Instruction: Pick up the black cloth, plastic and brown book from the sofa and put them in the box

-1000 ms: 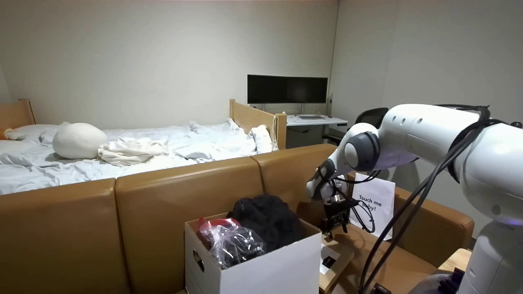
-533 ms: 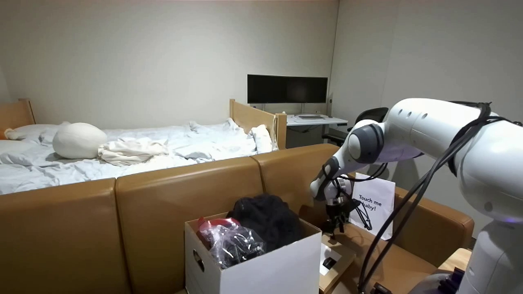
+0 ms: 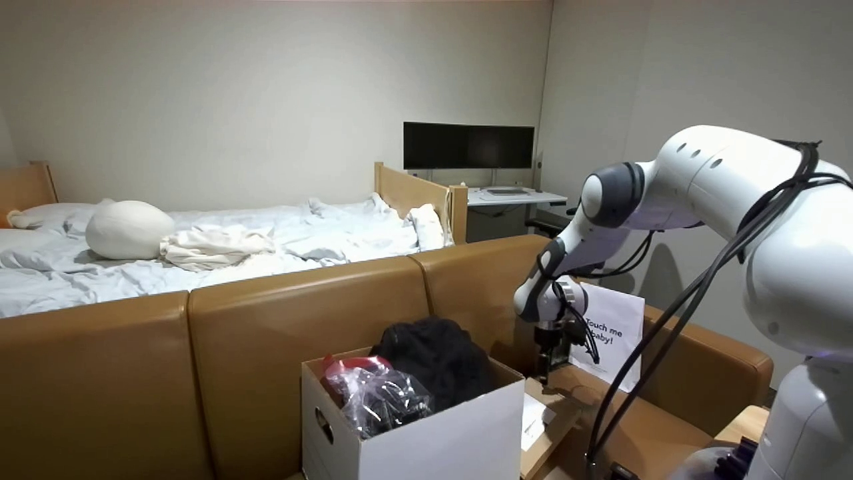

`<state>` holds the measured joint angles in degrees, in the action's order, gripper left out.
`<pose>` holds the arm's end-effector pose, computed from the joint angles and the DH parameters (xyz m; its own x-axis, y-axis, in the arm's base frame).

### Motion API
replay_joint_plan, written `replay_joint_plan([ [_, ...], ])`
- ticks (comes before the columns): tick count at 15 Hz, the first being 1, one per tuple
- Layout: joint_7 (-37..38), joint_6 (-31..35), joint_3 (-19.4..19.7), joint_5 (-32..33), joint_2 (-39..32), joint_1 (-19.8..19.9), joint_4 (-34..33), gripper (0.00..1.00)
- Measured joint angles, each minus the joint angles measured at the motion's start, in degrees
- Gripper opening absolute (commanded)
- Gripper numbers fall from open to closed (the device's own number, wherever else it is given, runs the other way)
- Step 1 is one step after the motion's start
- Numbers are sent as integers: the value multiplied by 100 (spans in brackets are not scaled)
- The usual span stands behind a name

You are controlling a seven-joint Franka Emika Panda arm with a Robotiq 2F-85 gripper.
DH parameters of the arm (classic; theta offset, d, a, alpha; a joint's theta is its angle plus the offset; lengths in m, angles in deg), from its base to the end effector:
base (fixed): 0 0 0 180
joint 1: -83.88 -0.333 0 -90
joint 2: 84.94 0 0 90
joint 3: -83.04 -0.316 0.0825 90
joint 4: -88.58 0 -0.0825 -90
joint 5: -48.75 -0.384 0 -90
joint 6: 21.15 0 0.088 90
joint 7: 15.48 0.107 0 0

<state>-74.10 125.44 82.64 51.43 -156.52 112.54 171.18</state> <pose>0.5643 -0.3030 -0.0728 0.8388 0.5384 -0.0806 0.5299 -0.8415 -0.1057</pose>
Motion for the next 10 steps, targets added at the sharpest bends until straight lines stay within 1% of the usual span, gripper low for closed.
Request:
replay_joint_plan([
  [3, -778, 275, -321, 12, 387, 155, 634, 100],
  [6, -1540, 257, -513, 15, 693, 262, 1069, 100],
  [10, -2623, 83, -738, 15, 990, 535, 1590, 100],
])
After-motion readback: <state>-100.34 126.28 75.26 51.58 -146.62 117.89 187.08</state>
